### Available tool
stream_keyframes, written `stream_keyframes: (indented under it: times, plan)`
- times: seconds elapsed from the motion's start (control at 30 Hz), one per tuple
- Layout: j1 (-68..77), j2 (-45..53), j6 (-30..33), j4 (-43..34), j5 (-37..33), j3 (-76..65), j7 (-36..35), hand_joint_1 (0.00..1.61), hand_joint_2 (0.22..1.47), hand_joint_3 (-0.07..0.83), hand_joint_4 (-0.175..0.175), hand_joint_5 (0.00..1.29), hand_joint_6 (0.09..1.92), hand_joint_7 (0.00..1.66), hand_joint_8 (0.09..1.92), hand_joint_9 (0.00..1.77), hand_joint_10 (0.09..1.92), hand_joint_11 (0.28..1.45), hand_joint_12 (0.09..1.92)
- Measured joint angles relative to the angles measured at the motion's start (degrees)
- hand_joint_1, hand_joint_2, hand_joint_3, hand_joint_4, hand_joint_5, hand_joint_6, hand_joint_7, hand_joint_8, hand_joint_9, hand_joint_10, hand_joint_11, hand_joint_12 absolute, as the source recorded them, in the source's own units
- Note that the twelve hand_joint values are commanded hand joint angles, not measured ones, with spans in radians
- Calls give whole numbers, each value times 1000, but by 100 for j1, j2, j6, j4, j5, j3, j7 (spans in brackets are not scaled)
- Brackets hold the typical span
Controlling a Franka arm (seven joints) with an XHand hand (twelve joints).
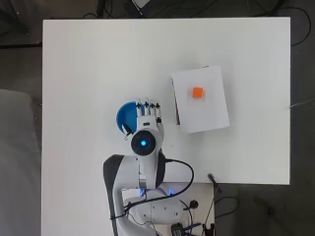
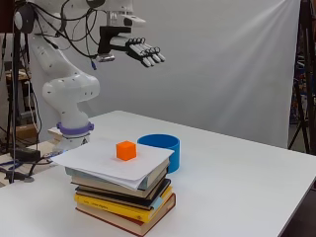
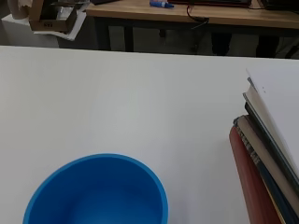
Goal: Teleoperate dual arm-hand system to pick and place objects
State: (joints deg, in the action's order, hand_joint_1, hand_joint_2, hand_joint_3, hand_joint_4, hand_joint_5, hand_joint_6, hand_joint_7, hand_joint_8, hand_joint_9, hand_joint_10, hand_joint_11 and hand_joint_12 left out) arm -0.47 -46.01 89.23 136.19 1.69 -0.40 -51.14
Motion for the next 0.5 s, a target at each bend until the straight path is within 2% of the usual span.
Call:
stream_keyframes:
  times: [0.1, 0.23, 0.27, 0.33, 0.4, 0.5]
  plan:
    - [-33, -105, -146, 128, 203, -72, -24, 197, 999, -3, 79, 262, 87, 307, 87, 435, 87, 461, 87]
    - [-79, 292, -215, -147, 245, -242, -73, 269, 1063, 5, 42, 380, 87, 473, 87, 617, 87, 504, 87]
    - [-92, 422, -146, -223, 223, -325, -80, 291, 1064, 3, 42, 385, 87, 448, 87, 598, 87, 504, 87]
    - [-125, 712, 136, -293, 231, -593, -42, 289, 1040, -6, 47, 226, 87, 264, 87, 431, 87, 480, 87]
    - [-160, 1051, 457, -312, 259, -862, 121, 270, 1027, -8, 53, 133, 87, 176, 87, 343, 87, 460, 87]
    - [-204, 1548, 932, -317, 325, -1286, 293, 253, 1038, -1, 77, 269, 87, 300, 87, 487, 87, 510, 87]
